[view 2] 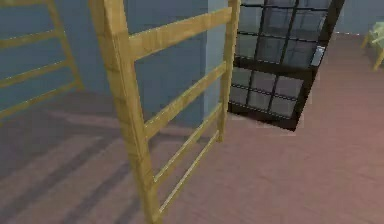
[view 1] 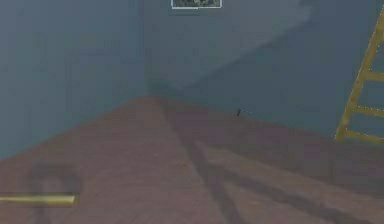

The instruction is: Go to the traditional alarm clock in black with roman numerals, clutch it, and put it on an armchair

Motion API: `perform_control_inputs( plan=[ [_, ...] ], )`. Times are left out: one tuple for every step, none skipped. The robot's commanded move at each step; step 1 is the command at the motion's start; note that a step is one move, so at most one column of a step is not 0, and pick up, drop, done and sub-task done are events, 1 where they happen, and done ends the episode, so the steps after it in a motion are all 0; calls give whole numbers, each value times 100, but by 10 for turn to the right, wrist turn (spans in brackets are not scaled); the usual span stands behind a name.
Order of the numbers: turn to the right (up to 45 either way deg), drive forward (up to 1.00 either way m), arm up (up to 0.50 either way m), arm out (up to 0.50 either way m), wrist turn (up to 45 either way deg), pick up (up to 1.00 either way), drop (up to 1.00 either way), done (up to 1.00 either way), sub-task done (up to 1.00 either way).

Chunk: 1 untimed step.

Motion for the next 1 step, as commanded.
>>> perform_control_inputs(
  plan=[
    [450,0,0,0,0,0,0,0,0]
  ],
)
